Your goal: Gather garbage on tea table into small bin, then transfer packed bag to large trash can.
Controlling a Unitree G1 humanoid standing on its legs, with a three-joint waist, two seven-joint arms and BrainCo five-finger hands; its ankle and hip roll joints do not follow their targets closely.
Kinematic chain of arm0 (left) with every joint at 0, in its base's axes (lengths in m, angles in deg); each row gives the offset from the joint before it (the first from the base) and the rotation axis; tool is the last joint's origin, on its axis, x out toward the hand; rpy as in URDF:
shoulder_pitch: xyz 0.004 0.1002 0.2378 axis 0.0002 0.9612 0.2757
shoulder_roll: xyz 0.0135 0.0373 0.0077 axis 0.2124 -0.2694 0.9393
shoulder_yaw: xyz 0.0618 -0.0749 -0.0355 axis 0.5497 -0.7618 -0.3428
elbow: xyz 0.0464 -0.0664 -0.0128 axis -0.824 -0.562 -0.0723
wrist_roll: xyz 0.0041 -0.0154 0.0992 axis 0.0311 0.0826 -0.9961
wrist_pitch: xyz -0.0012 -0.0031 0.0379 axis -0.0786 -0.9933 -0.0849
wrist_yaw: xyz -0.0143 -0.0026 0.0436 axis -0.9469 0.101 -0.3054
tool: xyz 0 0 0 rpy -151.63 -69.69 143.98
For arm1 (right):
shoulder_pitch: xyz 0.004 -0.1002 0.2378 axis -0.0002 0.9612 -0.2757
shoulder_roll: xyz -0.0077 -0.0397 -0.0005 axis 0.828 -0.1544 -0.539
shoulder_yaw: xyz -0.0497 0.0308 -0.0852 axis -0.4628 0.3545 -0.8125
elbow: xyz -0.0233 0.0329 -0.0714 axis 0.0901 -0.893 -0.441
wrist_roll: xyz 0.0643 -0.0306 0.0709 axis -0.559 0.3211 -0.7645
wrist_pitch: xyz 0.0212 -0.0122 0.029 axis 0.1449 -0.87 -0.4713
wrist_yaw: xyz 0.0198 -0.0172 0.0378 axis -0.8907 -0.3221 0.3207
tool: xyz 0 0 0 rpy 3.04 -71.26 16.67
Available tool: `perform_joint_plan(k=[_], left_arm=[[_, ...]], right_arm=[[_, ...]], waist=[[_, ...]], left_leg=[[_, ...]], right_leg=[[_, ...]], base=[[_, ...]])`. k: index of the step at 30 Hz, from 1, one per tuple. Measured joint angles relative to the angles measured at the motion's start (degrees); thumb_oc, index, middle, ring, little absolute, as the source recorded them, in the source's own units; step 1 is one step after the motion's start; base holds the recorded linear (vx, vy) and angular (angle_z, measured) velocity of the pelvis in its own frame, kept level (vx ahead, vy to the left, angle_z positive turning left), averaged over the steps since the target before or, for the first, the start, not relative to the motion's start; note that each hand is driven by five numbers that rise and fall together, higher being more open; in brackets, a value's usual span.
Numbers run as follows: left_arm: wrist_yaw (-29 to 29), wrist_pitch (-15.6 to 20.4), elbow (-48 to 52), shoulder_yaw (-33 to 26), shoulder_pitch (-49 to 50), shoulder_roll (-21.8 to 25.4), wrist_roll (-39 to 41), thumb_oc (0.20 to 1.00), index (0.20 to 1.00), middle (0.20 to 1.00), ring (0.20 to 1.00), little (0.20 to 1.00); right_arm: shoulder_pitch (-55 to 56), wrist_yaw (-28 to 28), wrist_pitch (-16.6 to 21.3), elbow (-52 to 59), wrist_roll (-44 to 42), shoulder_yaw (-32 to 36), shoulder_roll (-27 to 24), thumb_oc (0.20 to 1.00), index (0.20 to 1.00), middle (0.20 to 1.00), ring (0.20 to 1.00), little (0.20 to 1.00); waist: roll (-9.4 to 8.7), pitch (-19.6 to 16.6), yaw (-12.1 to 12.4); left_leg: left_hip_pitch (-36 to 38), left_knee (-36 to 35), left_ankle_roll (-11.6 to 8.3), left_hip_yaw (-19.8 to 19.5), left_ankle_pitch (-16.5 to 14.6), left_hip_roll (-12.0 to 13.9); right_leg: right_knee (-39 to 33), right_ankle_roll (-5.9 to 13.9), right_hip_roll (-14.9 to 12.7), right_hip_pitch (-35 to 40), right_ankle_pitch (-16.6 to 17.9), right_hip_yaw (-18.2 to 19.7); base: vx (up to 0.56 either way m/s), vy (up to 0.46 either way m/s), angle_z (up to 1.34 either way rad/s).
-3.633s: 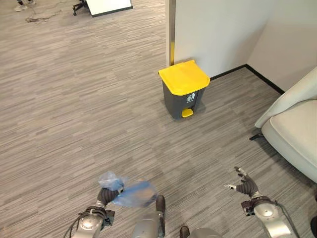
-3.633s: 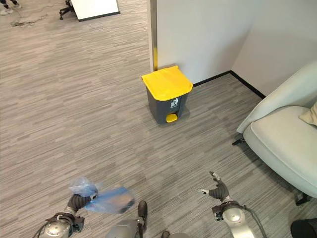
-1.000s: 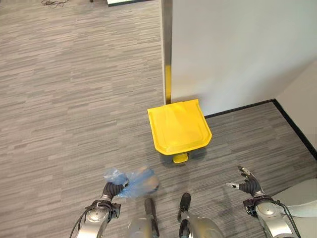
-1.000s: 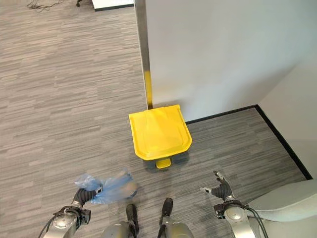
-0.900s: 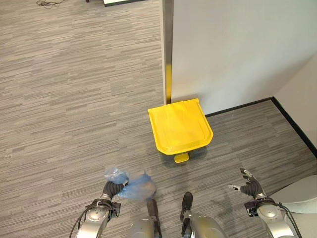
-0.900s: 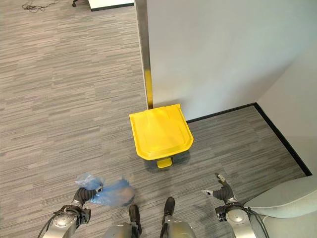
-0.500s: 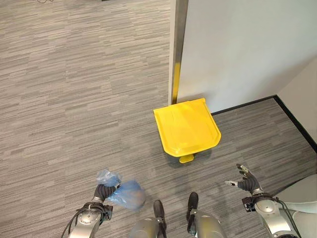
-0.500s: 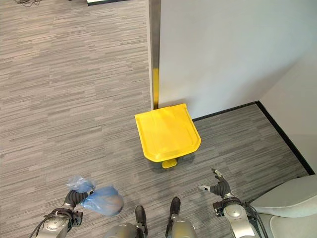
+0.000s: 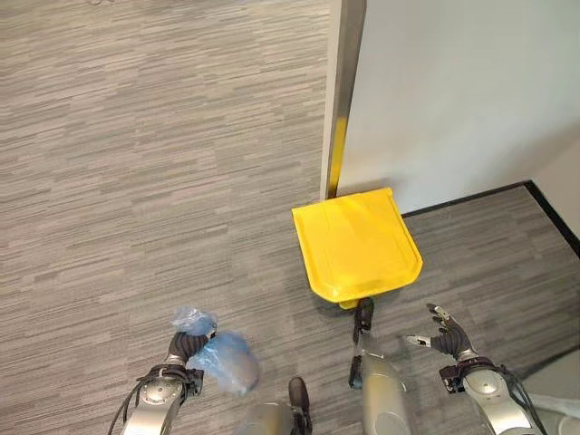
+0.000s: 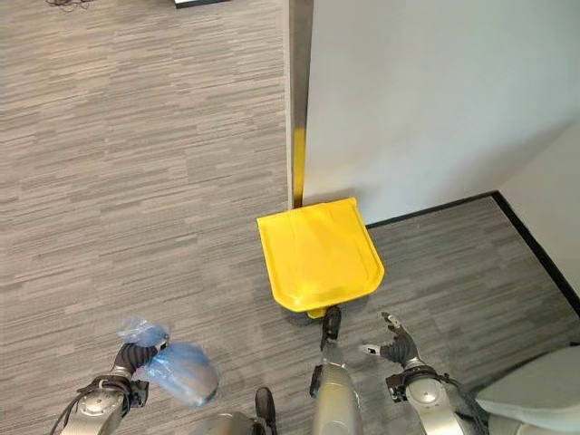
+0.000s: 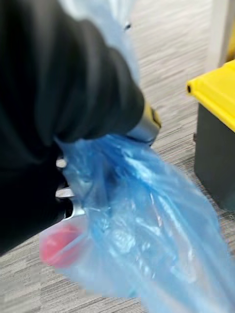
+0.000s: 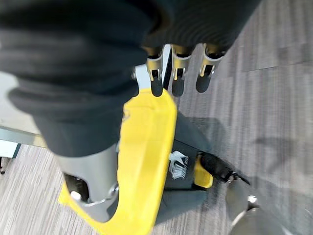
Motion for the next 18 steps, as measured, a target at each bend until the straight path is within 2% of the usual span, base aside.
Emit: perform_joint_plan(k=[1, 2, 3, 4, 6, 8, 12, 13, 15, 18], left_arm=[[0.08, -0.03, -0.10, 0.33, -0.67, -0.71, 0.00, 0.200, 0.200, 0.200, 0.200, 0.200], [0.11, 0.01, -0.08, 0.75, -1.62, -1.61, 0.03, 0.200, 0.200, 0.200, 0.200, 0.200], [0.17, 0.02, -0.08, 1.15, -2.28, -1.54, 0.03, 0.200, 0.200, 0.200, 0.200, 0.200], [0.20, 0.01, -0.09, 1.65, -2.41, -1.34, 0.06, 0.200, 0.200, 0.200, 0.200, 0.200], [0.18, 0.04, -0.09, 2.50, -3.68, -1.47, 0.08, 0.200, 0.200, 0.200, 0.200, 0.200], [0.42, 0.50, 0.04, 2.61, -5.42, -1.38, 0.14, 0.200, 0.200, 0.200, 0.200, 0.200], [1.57, 0.88, 0.02, 1.98, -8.78, -1.20, 0.83, 0.200, 0.200, 0.200, 0.200, 0.200], [1.95, 1.07, 0.02, 1.90, -8.52, -1.67, 1.08, 0.200, 0.200, 0.200, 0.200, 0.200], [1.97, 1.61, -0.02, 1.53, -7.72, -2.08, 1.07, 0.200, 0.200, 0.200, 0.200, 0.200], [1.95, 1.75, 0.34, 1.54, -4.31, -2.60, 1.05, 0.200, 0.200, 0.200, 0.200, 0.200]], right_arm=[[0.00, 0.02, -0.01, -0.48, -0.04, 1.11, -0.17, 1.000, 1.000, 1.000, 1.000, 1.000], [-1.26, -0.13, -0.03, -1.22, -0.08, 2.09, -0.61, 1.000, 1.000, 1.000, 1.000, 1.000], [-3.23, -1.15, 0.27, -1.29, -0.17, 3.06, -0.69, 1.000, 1.000, 1.000, 1.000, 1.000], [-4.42, -1.42, 1.32, -0.76, -0.70, 4.35, -0.86, 1.000, 1.000, 1.000, 1.000, 1.000], [-6.95, -1.73, 2.36, -0.11, -1.44, 4.97, -3.02, 1.000, 1.000, 1.000, 1.000, 1.000], [-7.53, -2.53, 2.63, -0.41, -2.42, 7.20, -4.09, 1.000, 1.000, 1.000, 1.000, 1.000], [-9.04, -4.17, 1.61, -3.18, -3.92, 9.56, -3.55, 1.000, 1.000, 1.000, 1.000, 1.000], [-8.78, -5.36, 1.98, -2.55, -4.90, 11.31, -1.98, 1.000, 1.000, 1.000, 1.000, 1.000], [-5.89, -6.53, 2.01, -1.71, -6.23, 11.37, 0.34, 1.000, 1.000, 1.000, 1.000, 1.000], [-2.05, -6.78, 1.85, -0.99, -7.10, 11.51, 3.24, 1.000, 1.000, 1.000, 1.000, 1.000]], waist=[[0.99, 0.21, -0.50], [3.22, 0.95, -0.76], [3.03, 2.01, -0.81], [2.60, 2.10, -1.18], [1.81, 2.27, -2.55], [1.76, 2.19, -3.28], [1.46, 2.77, -5.37], [1.67, 2.71, -6.58], [1.09, 2.66, -6.73], [1.61, 1.89, -6.92]], left_leg=[[0.15, 0.89, -1.71, -2.30, -0.57, 1.48], [-0.30, 1.36, -2.49, -4.76, -0.56, 4.35], [-0.13, 2.63, -3.70, -6.26, 0.18, 5.95], [0.02, 3.86, -3.95, -7.12, 0.30, 7.08], [0.39, 4.70, -4.23, -7.25, 0.50, 9.24], [1.26, 2.19, -5.02, -7.02, 0.69, 10.12], [2.99, -3.05, -5.42, -4.16, 0.93, 11.01], [4.52, -5.08, -6.10, -3.14, 0.47, 10.90], [5.53, -5.99, -7.66, -1.84, -1.02, 10.15], [5.74, -5.79, -7.00, -1.77, -1.09, 9.10]], right_leg=[[1.62, 0.01, 1.10, 1.08, 1.42, 1.10], [5.03, -0.21, 3.14, 0.51, 0.50, 0.63], [11.90, -3.23, 3.90, -1.39, -1.82, -0.37], [16.97, -4.74, 4.23, -2.71, -5.18, -1.09], [24.19, -5.95, 4.49, -3.81, -10.95, -2.69], [26.51, -5.78, 4.62, -5.42, -13.40, -4.03], [27.40, -6.65, 6.25, -7.10, -13.46, -4.09], [26.98, -5.86, 6.59, -7.03, -13.99, -3.62], [25.79, -4.25, 7.04, -6.81, -12.86, -1.44], [22.98, -2.33, 7.16, -5.67, -11.61, -0.49]], base=[[0.22, -0.284, 0.98], [0.20, -0.269, 0.86], [0.16, -0.212, 0.61], [0.12, -0.191, 0.36], [0.04, -0.102, 0.31], [0.02, -0.009, 0.33], [0.00, 0.072, -0.05], [0.00, 0.078, -0.42], [0.02, 0.128, -0.47], [0.01, 0.086, -0.26]])
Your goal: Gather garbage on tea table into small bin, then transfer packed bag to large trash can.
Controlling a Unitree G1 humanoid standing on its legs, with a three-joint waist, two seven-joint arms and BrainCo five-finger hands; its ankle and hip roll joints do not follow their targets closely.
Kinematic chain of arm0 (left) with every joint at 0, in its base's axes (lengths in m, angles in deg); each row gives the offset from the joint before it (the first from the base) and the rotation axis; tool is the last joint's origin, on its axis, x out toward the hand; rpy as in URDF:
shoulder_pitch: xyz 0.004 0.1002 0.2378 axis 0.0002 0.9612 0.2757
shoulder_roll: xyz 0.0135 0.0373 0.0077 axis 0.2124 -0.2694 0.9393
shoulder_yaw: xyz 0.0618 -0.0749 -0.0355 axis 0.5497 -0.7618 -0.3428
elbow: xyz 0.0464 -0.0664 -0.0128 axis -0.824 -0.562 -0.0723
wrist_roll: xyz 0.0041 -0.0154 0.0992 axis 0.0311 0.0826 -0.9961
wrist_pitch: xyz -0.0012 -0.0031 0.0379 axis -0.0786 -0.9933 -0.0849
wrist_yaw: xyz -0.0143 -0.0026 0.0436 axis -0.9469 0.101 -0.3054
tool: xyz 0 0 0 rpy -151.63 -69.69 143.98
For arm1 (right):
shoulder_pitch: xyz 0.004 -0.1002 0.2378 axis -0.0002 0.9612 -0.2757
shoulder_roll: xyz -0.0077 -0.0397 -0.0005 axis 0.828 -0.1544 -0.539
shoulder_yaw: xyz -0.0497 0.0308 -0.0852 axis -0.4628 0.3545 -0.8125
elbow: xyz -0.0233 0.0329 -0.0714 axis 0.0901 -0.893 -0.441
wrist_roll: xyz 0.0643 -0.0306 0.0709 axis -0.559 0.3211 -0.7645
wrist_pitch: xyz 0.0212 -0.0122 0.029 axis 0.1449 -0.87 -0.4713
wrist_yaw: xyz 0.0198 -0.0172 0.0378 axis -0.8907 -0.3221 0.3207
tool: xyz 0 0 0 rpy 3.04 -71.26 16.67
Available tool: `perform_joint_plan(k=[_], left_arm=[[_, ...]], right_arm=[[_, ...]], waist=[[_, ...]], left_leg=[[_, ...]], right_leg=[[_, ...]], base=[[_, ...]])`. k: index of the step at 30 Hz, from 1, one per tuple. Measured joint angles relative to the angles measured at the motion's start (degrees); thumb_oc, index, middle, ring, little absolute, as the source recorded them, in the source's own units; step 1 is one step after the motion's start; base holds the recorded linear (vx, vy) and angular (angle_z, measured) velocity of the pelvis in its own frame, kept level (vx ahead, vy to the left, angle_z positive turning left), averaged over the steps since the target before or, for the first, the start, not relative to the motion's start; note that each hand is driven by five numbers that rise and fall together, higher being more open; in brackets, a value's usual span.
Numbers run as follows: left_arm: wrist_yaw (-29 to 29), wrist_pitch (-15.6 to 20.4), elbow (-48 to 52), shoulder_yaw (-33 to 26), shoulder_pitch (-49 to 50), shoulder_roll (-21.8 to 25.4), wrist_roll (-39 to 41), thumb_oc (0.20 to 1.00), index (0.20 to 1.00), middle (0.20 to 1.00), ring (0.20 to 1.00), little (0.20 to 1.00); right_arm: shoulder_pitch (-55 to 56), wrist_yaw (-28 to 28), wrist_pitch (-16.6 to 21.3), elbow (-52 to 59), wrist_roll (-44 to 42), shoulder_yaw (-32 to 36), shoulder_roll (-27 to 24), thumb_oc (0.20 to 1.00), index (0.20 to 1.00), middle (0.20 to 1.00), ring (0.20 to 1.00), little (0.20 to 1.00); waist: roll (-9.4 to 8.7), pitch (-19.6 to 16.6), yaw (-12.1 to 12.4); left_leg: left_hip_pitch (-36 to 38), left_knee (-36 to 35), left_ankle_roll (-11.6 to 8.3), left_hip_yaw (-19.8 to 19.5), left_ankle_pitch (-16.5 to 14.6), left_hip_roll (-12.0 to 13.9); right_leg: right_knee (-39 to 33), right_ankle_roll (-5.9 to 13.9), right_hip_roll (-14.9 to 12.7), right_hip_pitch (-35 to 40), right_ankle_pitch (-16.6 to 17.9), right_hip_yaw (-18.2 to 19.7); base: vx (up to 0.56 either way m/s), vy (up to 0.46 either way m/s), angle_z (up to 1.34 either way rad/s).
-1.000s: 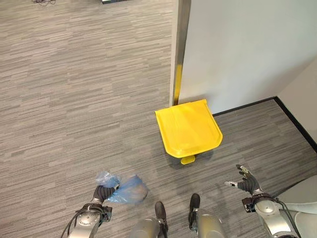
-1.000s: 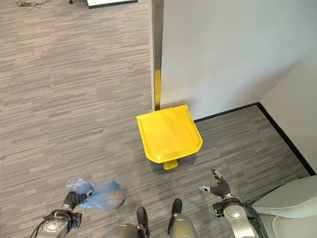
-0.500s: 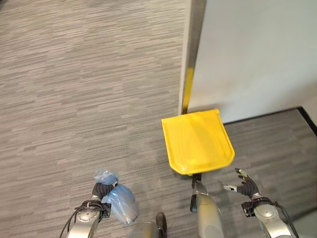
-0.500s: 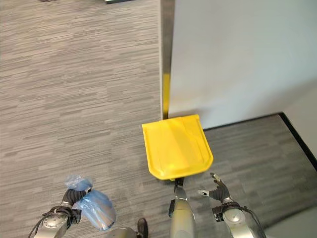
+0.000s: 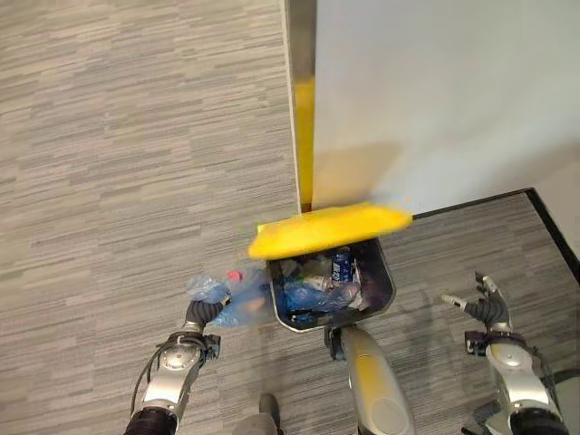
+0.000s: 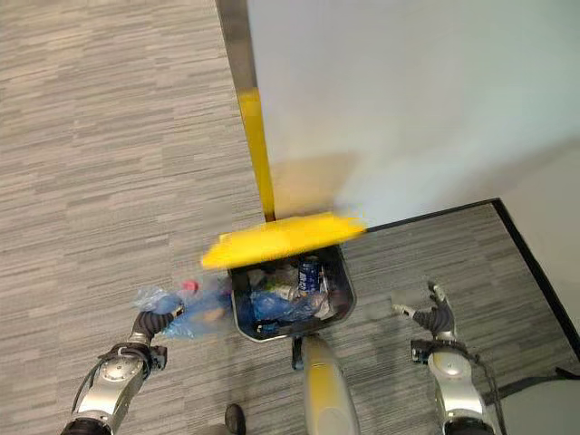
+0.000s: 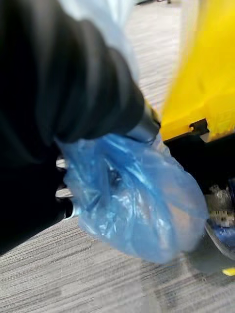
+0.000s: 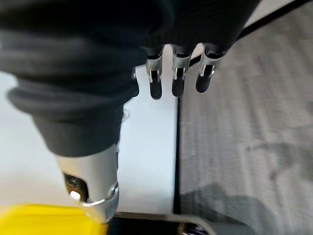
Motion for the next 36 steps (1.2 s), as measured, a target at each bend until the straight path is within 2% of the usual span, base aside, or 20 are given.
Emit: perform_joint_plan(k=[4, 6, 10, 14, 15, 16, 18, 20, 26, 30, 36], left_arm=[[-0.72, -0.11, -0.02, 0.23, 2.15, 0.08, -0.02, 0.200, 0.200, 0.200, 0.200, 0.200], [-1.24, -0.22, -0.37, 1.08, 1.98, 0.60, -0.10, 0.200, 0.200, 0.200, 0.200, 0.200], [-2.07, -0.24, -0.58, 4.14, 0.73, 0.94, -0.53, 0.200, 0.200, 0.200, 0.200, 0.200], [-2.07, -0.24, -1.35, 6.85, -0.27, 0.39, -0.52, 0.200, 0.200, 0.200, 0.200, 0.200], [-2.06, -0.23, -1.36, 7.48, -1.33, -0.03, -0.51, 0.200, 0.200, 0.200, 0.200, 0.200], [-1.99, -0.12, -1.20, 7.53, -2.07, -0.42, -0.45, 0.200, 0.200, 0.200, 0.200, 0.200], [-1.67, 0.36, 0.10, 9.84, -3.37, 0.04, 0.06, 0.200, 0.200, 0.200, 0.200, 0.200], [-1.83, 2.05, 2.23, 10.98, -4.36, -0.13, 0.25, 0.200, 0.200, 0.200, 0.200, 0.200], [-2.77, 2.43, 5.61, 14.35, -7.22, 1.36, 1.26, 0.200, 0.200, 0.200, 0.200, 0.200], [-3.72, 2.56, 8.97, 16.67, -9.99, 3.43, 1.26, 0.200, 0.200, 0.200, 0.200, 0.200], [-3.92, 2.59, 10.56, 24.87, -22.17, 3.62, 1.26, 0.200, 0.200, 0.200, 0.200, 0.200]], right_arm=[[0.53, 3.86, -0.52, -1.02, -2.04, -6.88, 0.29, 1.000, 1.000, 1.000, 1.000, 1.000], [-2.44, 6.11, -0.74, -2.95, -2.16, -12.99, -0.77, 1.000, 1.000, 1.000, 1.000, 1.000], [-9.88, 10.31, -1.71, -3.53, -5.17, -19.65, 0.33, 1.000, 1.000, 1.000, 1.000, 1.000], [-17.04, 10.90, -1.73, -3.55, -7.81, -24.07, 2.59, 1.000, 1.000, 1.000, 1.000, 1.000], [-22.76, 10.87, -1.63, -3.43, -8.76, -25.93, 4.89, 1.000, 1.000, 1.000, 1.000, 1.000], [-25.91, 10.42, -1.72, -3.27, -8.77, -26.30, 5.47, 1.000, 1.000, 1.000, 1.000, 1.000], [-32.80, 8.98, -2.52, -4.21, -8.84, -29.44, 3.58, 1.000, 1.000, 1.000, 1.000, 1.000], [-38.38, 7.73, -0.51, -4.50, -8.91, -27.70, 2.94, 1.000, 1.000, 1.000, 1.000, 1.000], [-42.81, 6.87, -0.79, -10.13, -12.33, -27.81, -2.22, 1.000, 1.000, 1.000, 1.000, 1.000], [-43.52, 6.36, -1.43, -14.34, -16.22, -25.66, -2.56, 1.000, 1.000, 1.000, 1.000, 1.000], [-45.93, 5.20, -1.62, -17.96, -17.81, -25.63, -3.27, 1.000, 1.000, 1.000, 1.000, 1.000]], waist=[[0.33, -2.54, 1.43], [0.17, -3.65, 2.49], [0.26, -4.03, 4.94], [1.25, -3.71, 6.09], [2.09, -3.25, 6.66], [2.70, -2.98, 8.15], [3.20, -2.71, 8.88], [3.18, -2.64, 9.54], [2.78, -2.40, 10.11], [2.08, -1.99, 9.83], [0.84, -1.17, 9.03]], left_leg=[[-0.17, 0.02, 0.40, -0.16, 0.27, -0.13], [-0.28, 0.08, 0.39, -0.49, 0.28, 0.17], [-1.37, 0.27, -0.01, -1.90, 0.53, 0.61], [-2.25, 0.19, -1.37, -3.20, 1.69, 1.03], [-2.96, 0.18, -1.53, -3.84, 2.07, 1.26], [-3.06, 0.21, -1.52, -4.04, 2.22, 1.24], [-3.66, 0.18, -1.60, -4.32, 2.48, 1.11], [-3.86, 0.08, -1.68, -5.17, 2.79, 1.06], [-3.81, -0.66, -1.92, -5.24, 3.04, 1.55], [-3.74, -0.66, -1.92, -5.22, 3.04, 1.51], [-4.03, -0.61, -1.87, -5.25, 3.08, 0.98]], right_leg=[[-0.99, -0.85, -0.03, 0.32, 0.87, 0.11], [-0.54, -1.27, -0.02, 0.20, 1.00, -0.21], [1.37, -2.22, -0.43, -1.00, 0.76, -1.19], [2.23, -3.14, -1.11, -1.71, 0.20, -2.52], [2.17, -3.70, -1.49, -1.69, 0.57, -3.38], [2.13, -3.48, -1.76, -1.63, 0.43, -3.55], [1.72, -2.87, -1.96, -1.70, 0.44, -3.79], [1.60, -3.04, -2.20, -1.78, 0.30, -4.33], [1.89, -2.89, -2.08, -1.75, 0.11, -4.82], [1.89, -2.89, -2.09, -1.71, 0.11, -4.82], [1.90, -3.04, -2.44, -2.01, 0.29, -4.76]], base=[[0.00, 0.001, 0.01], [0.00, -0.018, 0.09], [0.01, -0.020, 0.17], [-0.01, -0.015, 0.23], [-0.03, -0.025, 0.26], [-0.02, -0.022, 0.21], [-0.02, -0.014, 0.10], [-0.02, -0.024, 0.18], [-0.01, -0.010, 0.03], [-0.01, -0.006, 0.00], [0.00, 0.000, 0.00]])
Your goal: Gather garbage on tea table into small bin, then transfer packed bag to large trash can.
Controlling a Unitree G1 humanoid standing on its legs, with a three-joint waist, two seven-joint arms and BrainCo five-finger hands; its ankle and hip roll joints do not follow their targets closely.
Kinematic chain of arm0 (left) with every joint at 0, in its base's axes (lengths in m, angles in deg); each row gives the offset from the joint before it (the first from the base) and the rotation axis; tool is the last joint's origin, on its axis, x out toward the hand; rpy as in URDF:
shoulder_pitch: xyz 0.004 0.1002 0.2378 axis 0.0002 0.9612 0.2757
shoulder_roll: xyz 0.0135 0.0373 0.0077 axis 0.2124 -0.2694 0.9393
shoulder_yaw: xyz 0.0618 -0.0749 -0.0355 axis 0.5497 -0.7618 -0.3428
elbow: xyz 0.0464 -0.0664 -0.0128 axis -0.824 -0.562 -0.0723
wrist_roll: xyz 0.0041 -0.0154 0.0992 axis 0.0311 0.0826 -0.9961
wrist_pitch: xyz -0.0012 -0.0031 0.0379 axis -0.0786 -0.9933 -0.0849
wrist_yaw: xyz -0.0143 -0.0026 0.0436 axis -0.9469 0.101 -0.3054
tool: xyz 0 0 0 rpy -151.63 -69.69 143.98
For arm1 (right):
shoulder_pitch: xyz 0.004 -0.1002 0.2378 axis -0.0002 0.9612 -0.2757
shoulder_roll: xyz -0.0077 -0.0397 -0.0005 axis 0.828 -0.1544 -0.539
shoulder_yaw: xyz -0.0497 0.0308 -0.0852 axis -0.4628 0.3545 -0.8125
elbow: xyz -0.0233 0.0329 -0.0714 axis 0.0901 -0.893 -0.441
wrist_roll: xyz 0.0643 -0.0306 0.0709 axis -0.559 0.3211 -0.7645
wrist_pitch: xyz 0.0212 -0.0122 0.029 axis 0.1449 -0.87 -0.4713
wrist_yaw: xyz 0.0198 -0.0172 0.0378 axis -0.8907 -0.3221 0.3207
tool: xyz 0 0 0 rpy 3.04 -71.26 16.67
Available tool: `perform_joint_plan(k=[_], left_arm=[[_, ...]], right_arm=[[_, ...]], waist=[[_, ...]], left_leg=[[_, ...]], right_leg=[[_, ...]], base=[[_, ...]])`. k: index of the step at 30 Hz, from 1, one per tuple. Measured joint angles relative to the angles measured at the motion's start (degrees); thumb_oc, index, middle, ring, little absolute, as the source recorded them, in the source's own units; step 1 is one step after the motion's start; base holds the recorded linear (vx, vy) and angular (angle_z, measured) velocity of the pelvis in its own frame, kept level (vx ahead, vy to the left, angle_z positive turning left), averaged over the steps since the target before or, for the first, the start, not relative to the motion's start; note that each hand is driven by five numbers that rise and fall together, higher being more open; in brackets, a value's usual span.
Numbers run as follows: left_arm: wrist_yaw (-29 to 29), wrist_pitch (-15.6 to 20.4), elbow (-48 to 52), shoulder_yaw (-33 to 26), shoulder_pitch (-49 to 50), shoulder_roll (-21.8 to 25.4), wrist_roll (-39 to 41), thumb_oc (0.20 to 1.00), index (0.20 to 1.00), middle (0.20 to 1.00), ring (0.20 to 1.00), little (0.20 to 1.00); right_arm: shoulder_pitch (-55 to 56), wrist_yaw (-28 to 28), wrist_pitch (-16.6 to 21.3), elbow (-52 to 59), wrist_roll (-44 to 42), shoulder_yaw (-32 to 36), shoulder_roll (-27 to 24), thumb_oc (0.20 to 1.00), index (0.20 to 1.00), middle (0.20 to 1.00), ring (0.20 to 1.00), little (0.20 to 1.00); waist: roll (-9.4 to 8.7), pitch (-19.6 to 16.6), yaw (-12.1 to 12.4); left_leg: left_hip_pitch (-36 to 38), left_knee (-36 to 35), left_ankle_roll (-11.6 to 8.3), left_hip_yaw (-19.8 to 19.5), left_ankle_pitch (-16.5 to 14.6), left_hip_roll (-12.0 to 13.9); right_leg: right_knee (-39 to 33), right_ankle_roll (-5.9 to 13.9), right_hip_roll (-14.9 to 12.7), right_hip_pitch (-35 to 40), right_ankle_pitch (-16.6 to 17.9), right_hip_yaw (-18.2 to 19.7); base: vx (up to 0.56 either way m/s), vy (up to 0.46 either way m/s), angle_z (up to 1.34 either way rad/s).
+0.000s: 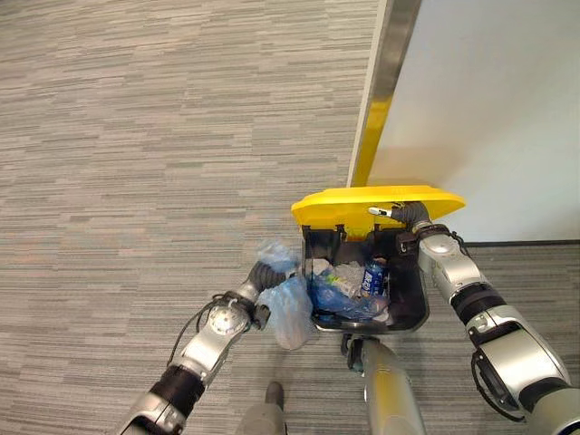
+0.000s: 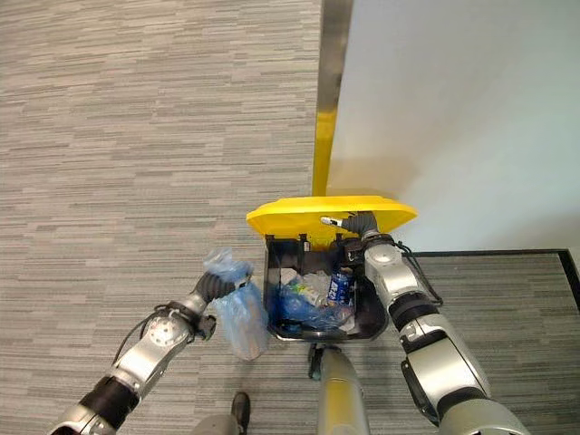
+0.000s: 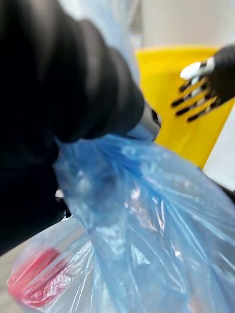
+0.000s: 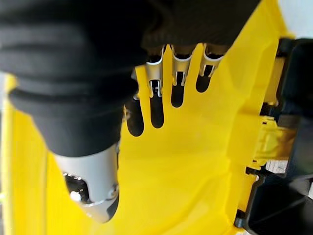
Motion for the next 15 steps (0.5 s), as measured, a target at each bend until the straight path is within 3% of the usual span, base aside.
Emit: perform_joint_plan(k=[7, 15], left_arm=[[0.33, 0.65, -0.28, 3.03, -7.61, -2.26, -0.06, 0.200, 0.200, 0.200, 0.200, 0.200], [2.87, -1.68, -27.23, 7.22, -16.18, -6.44, -6.12, 0.200, 0.200, 0.200, 0.200, 0.200]], right_arm=[[-2.43, -0.13, 0.00, 0.17, 0.05, -0.73, -0.52, 1.000, 1.000, 1.000, 1.000, 1.000], [-9.34, -1.01, -0.13, 1.05, 0.21, -7.30, -1.41, 1.000, 1.000, 1.000, 1.000, 1.000]], waist=[[-0.38, 1.13, -3.35], [-0.49, 4.13, -6.92]], left_leg=[[0.16, -0.27, 0.07, 0.33, 0.01, -0.50], [-0.93, -1.35, 0.07, 3.40, 0.02, -0.74]], right_leg=[[0.03, -1.08, 0.00, -0.61, 0.77, 0.32], [-0.21, -1.25, 1.58, -3.96, 1.43, 2.45]], base=[[0.00, -0.008, -0.04], [0.00, -0.007, -0.19]])
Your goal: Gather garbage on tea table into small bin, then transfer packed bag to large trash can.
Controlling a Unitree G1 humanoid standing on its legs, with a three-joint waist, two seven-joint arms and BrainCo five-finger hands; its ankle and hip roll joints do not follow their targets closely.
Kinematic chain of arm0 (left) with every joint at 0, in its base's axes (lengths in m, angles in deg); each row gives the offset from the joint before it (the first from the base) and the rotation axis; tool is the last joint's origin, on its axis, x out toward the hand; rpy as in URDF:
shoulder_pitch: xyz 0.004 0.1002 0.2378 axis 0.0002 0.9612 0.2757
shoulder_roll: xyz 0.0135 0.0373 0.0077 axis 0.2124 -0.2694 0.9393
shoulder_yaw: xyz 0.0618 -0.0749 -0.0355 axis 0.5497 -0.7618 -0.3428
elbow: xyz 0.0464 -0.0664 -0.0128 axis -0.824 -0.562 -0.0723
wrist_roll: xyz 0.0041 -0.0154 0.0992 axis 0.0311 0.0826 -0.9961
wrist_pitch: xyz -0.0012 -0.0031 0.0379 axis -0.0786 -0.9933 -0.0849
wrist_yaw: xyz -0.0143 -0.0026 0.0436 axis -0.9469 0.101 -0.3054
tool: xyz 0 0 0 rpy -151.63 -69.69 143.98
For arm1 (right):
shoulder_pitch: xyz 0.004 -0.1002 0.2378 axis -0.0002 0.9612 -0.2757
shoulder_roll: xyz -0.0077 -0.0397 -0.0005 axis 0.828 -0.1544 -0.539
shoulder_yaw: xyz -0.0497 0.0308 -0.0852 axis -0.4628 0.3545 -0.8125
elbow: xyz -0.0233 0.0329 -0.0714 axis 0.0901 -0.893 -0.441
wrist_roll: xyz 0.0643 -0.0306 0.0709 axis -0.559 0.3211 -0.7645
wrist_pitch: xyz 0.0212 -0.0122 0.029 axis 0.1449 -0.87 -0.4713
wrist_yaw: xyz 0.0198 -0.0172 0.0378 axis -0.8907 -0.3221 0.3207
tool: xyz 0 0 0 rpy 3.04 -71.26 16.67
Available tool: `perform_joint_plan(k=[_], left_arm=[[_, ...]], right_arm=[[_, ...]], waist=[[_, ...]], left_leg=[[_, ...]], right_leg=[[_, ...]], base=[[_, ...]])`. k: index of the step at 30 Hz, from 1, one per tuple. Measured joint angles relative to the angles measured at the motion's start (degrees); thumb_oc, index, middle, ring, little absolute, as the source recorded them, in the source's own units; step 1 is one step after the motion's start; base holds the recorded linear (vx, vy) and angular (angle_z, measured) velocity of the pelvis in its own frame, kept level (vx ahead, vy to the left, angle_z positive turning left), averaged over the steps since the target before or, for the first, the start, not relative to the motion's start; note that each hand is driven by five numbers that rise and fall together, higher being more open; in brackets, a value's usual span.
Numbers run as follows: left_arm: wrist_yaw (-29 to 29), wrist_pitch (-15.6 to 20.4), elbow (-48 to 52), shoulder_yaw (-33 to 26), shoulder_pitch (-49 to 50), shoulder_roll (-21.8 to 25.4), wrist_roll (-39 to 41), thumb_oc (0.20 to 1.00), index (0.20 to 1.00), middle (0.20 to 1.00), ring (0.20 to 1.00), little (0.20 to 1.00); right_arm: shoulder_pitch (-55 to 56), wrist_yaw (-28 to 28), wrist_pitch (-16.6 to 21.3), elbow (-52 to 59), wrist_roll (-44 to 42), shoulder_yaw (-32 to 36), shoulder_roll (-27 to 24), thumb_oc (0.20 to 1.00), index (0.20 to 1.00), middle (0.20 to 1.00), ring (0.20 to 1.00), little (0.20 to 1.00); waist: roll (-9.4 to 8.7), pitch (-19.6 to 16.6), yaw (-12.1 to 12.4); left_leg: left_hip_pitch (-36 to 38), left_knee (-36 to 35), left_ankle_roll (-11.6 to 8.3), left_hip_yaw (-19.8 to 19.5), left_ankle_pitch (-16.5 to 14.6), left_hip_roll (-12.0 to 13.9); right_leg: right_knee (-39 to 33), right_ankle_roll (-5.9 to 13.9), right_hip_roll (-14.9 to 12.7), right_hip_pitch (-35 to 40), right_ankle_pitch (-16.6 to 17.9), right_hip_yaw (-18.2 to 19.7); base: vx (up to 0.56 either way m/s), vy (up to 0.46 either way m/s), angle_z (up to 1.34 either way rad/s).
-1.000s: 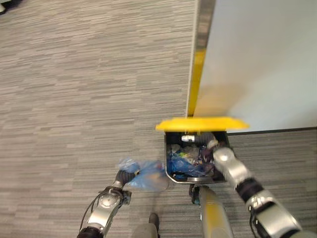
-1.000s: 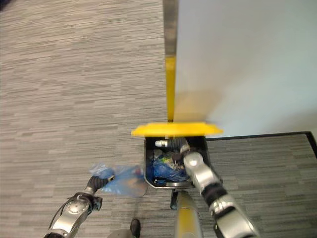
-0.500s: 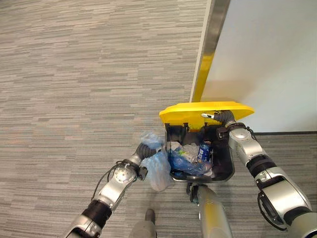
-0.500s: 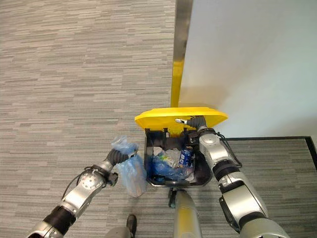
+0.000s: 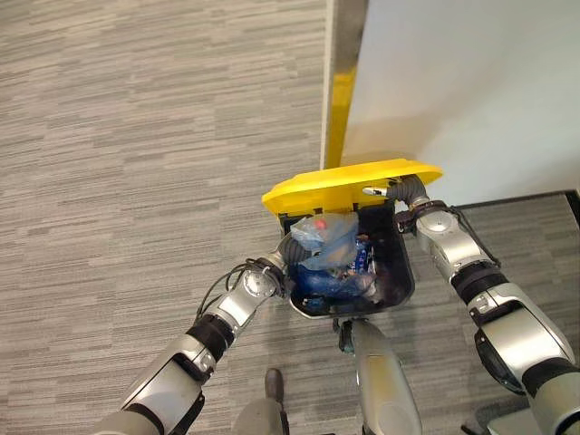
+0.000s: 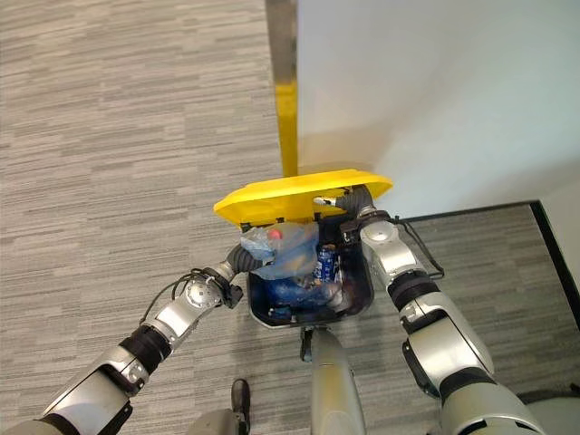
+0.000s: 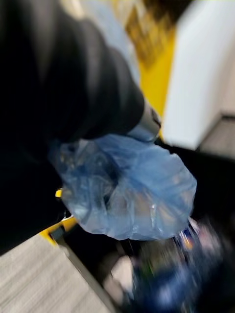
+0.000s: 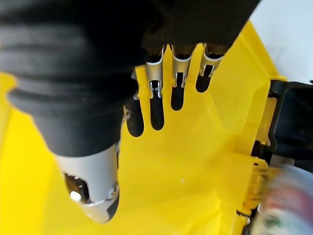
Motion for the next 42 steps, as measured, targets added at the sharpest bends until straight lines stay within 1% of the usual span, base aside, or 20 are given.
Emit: perform_joint_plan(k=[1, 2, 8, 14, 20, 25, 26, 27, 29, 32, 33, 34, 35, 36, 37, 38, 39, 40, 41, 42], left_arm=[[0.68, -0.22, -4.89, 0.09, -1.96, -1.11, -1.40, 0.467, 0.467, 0.467, 0.467, 0.467], [1.24, -1.12, -8.61, 0.05, -3.81, -1.64, -2.94, 1.000, 1.000, 1.000, 1.000, 1.000], [3.50, -2.51, -10.99, -0.26, -5.54, -1.22, -9.94, 1.000, 1.000, 1.000, 1.000, 1.000], [3.58, -2.90, -9.06, -1.23, -2.41, -0.53, -12.00, 1.000, 1.000, 1.000, 1.000, 1.000], [3.59, -2.73, 0.27, -6.78, 3.31, 1.75, -11.94, 1.000, 1.000, 1.000, 1.000, 1.000], [3.22, -1.48, 10.55, -15.87, 14.16, 3.31, -11.33, 1.000, 1.000, 1.000, 1.000, 1.000], [3.30, -1.47, 11.22, -17.30, 18.30, 4.83, -9.47, 1.000, 1.000, 1.000, 1.000, 1.000], [3.30, -1.47, 11.22, -17.30, 18.30, 4.83, -9.47, 1.000, 1.000, 1.000, 1.000, 1.000], [2.70, -1.51, 10.59, -20.64, 26.19, 7.16, -7.29, 1.000, 1.000, 1.000, 1.000, 1.000], [1.09, -1.66, 8.15, -25.47, 32.52, 8.46, -6.43, 1.000, 1.000, 1.000, 1.000, 1.000], [0.68, -1.84, 6.47, -27.24, 35.06, 9.00, -6.35, 1.000, 1.000, 1.000, 1.000, 1.000], [0.36, -1.94, 5.34, -28.23, 36.38, 9.28, -6.35, 1.000, 1.000, 1.000, 1.000, 1.000], [0.26, -2.21, 4.53, -29.04, 37.14, 9.40, -6.34, 1.000, 1.000, 1.000, 1.000, 1.000], [0.11, -2.34, 4.57, -29.28, 37.88, 9.80, -6.34, 1.000, 1.000, 1.000, 1.000, 1.000], [-0.31, -2.02, 4.66, -30.01, 39.03, 10.18, -6.34, 1.000, 1.000, 1.000, 1.000, 1.000], [-0.49, -2.08, 4.62, -32.17, 39.59, 9.86, -6.14, 1.000, 1.000, 1.000, 1.000, 1.000], [-0.63, -2.10, 5.17, -32.94, 40.69, 9.88, -5.36, 1.000, 1.000, 1.000, 1.000, 1.000], [-0.74, -1.95, 5.77, -33.79, 41.19, 9.67, -5.10, 1.000, 1.000, 1.000, 1.000, 1.000], [-0.85, -1.94, 6.78, -34.94, 42.28, 9.61, -4.98, 1.000, 1.000, 1.000, 1.000, 1.000], [-1.13, -1.98, 6.93, -35.95, 42.99, 9.61, -4.66, 1.000, 1.000, 1.000, 1.000, 1.000]], right_arm=[[-0.86, -0.21, 0.01, 0.28, 0.00, -1.28, 0.04, 1.000, 1.000, 1.000, 1.000, 1.000], [-1.62, -0.17, 0.01, 1.16, 0.00, -1.92, 0.26, 1.000, 1.000, 1.000, 1.000, 1.000], [-1.78, -0.31, 0.05, 6.00, 0.05, -4.01, -0.02, 1.000, 1.000, 1.000, 1.000, 1.000], [-0.72, -0.11, 0.13, 6.30, 1.14, -3.91, -0.32, 1.000, 1.000, 1.000, 1.000, 1.000], [6.83, 0.51, 0.06, 12.13, 3.25, -1.33, -1.65, 1.000, 1.000, 1.000, 1.000, 1.000], [21.18, 1.89, 0.04, 21.34, 9.09, 6.28, -3.91, 1.000, 1.000, 1.000, 1.000, 1.000], [24.88, 2.54, -0.12, 21.23, 10.64, 7.36, -4.15, 1.000, 1.000, 1.000, 1.000, 1.000], [24.88, 2.54, -0.12, 21.23, 10.64, 7.36, -4.15, 1.000, 1.000, 1.000, 1.000, 1.000], [31.37, 3.28, -0.01, 21.88, 12.72, 9.73, -3.83, 1.000, 1.000, 1.000, 1.000, 1.000], [37.43, 4.52, 0.02, 22.61, 15.06, 12.90, -2.74, 1.000, 1.000, 1.000, 1.000, 1.000], [39.88, 5.20, -0.02, 22.52, 15.99, 15.12, -1.77, 1.000, 1.000, 1.000, 1.000, 1.000], [41.27, 5.48, -0.01, 22.50, 16.44, 16.56, -1.09, 1.000, 1.000, 1.000, 1.000, 1.000], [42.17, 5.48, -0.11, 22.32, 16.88, 16.68, -0.99, 1.000, 1.000, 1.000, 1.000, 1.000], [43.18, 5.64, -0.06, 22.33, 17.00, 16.73, -1.17, 1.000, 1.000, 1.000, 1.000, 1.000], [44.36, 6.11, 0.10, 21.85, 17.73, 17.14, -0.98, 1.000, 1.000, 1.000, 1.000, 1.000], [44.74, 6.35, -0.28, 20.99, 18.66, 17.65, -0.61, 1.000, 1.000, 1.000, 1.000, 1.000], [46.80, 6.79, -0.61, 20.83, 19.22, 18.30, -0.70, 1.000, 1.000, 1.000, 1.000, 1.000], [47.66, 6.89, -0.71, 20.81, 19.25, 18.63, -0.77, 1.000, 1.000, 1.000, 1.000, 1.000], [49.46, 7.12, -0.71, 20.71, 19.68, 19.04, -0.79, 1.000, 1.000, 1.000, 1.000, 1.000], [51.33, 7.34, -0.77, 20.65, 20.32, 19.43, -0.83, 1.000, 1.000, 1.000, 1.000, 1.000]], waist=[[0.00, 0.02, -0.28], [0.00, 0.52, -0.68], [0.39, 2.01, -2.54], [0.40, 2.13, -2.29], [0.40, 2.01, -1.01], [0.32, 1.70, 1.01], [0.09, 0.31, 1.35], [0.09, 0.31, 1.35], [-0.85, -2.34, 2.38], [-2.44, -3.36, 3.75], [-3.52, -3.62, 4.21], [-4.20, -3.85, 4.31], [-4.93, -4.04, 4.13], [-5.73, -4.30, 3.92], [-6.33, -4.26, 3.84], [-6.19, -4.13, 4.17], [-5.65, -4.19, 3.98], [-5.37, -4.13, 3.99], [-4.66, -4.36, 4.14], [-4.18, -4.81, 4.21]], left_leg=[[-0.29, -0.14, 0.00, 0.30, 0.00, 0.10], [-0.40, -0.32, 0.00, 0.52, 0.01, 0.19], [-0.47, -0.96, -0.02, 1.48, 0.02, 0.38], [0.21, -1.87, 0.02, 1.64, 0.38, 0.12], [1.50, -1.82, -0.10, 1.36, 0.50, 0.49], [3.25, -0.49, -0.06, 0.09, 0.34, 0.60], [3.68, 0.02, -0.01, -0.38, 0.10, 0.52], [3.68, 0.02, -0.01, -0.38, 0.10, 0.52], [4.08, 2.36, 0.43, -0.74, -0.95, -0.17], [3.86, 7.15, 2.20, -0.62, -3.31, -1.36], [3.56, 9.63, 4.33, -0.25, -4.61, -3.10], [3.44, 10.42, 4.72, 0.10, -4.83, -4.22], [2.88, 11.47, 4.70, 0.76, -4.83, -5.26], [1.61, 13.45, 5.59, 1.39, -5.12, -6.46], [0.48, 15.20, 7.11, 1.69, -5.39, -7.72], [-0.19, 15.37, 8.43, 2.46, -4.79, -7.76], [-1.43, 15.87, 10.10, 3.63, -3.94, -7.24], [-1.63, 15.61, 10.17, 3.91, -3.18, -6.93], [-2.41, 14.51, 10.30, 4.77, -1.29, -6.45], [-3.22, 13.71, 10.46, 4.46, -0.66, -6.15]], right_leg=[[0.07, -0.01, 0.16, -0.58, 0.01, 0.31], [0.06, -0.07, 0.24, -0.85, 0.12, 0.40], [0.23, -0.18, 0.89, -1.66, 0.19, 0.86], [0.16, -0.44, 0.72, -1.43, 0.35, 1.15], [0.15, -0.61, 0.42, 0.60, 0.26, 0.51], [0.13, -0.76, -0.43, 3.89, 0.07, -0.58], [0.08, -0.80, -0.72, 4.87, -0.24, -0.87], [0.08, -0.80, -0.72, 4.87, -0.24, -0.87], [-1.59, -0.24, -1.13, 6.99, 0.19, -0.77], [-5.49, 0.93, -1.05, 10.30, 2.82, 0.13], [-9.96, 1.98, -1.19, 12.46, 5.73, 1.40], [-13.47, 2.88, -1.57, 13.91, 7.99, 1.96], [-15.38, 3.36, -2.56, 14.52, 8.76, 1.76], [-17.13, 3.52, -3.49, 14.80, 8.71, 1.81], [-19.03, 4.85, -4.27, 15.42, 7.79, 1.47], [-18.57, 9.29, -5.42, 15.03, 4.35, -0.28], [-17.11, 7.92, -5.88, 14.30, 5.61, -1.71], [-15.60, 7.42, -5.84, 14.22, 6.00, -2.63], [-10.47, 6.86, -5.76, 13.25, 5.89, -2.76], [-3.00, 6.46, -5.94, 11.55, 5.39, -1.81]], base=[[0.01, 0.000, -0.20], [0.01, -0.004, -0.14], [0.01, 0.000, -0.07], [0.00, 0.002, 0.01], [-0.01, 0.012, 0.07], [-0.05, 0.025, 0.15], [-0.10, 0.061, 0.15], [-0.12, 0.086, 0.14], [-0.13, 0.109, 0.04], [-0.16, 0.154, -0.17], [-0.16, 0.176, -0.43], [-0.18, 0.208, -0.48], [-0.14, 0.154, -0.37], [-0.15, 0.139, -0.34], [-0.15, 0.089, -0.43], [-0.21, 0.125, -0.38], [-0.22, 0.117, -0.29], [-0.14, 0.076, -0.20], [-0.14, 0.069, -0.16], [-0.11, 0.002, -0.14]])
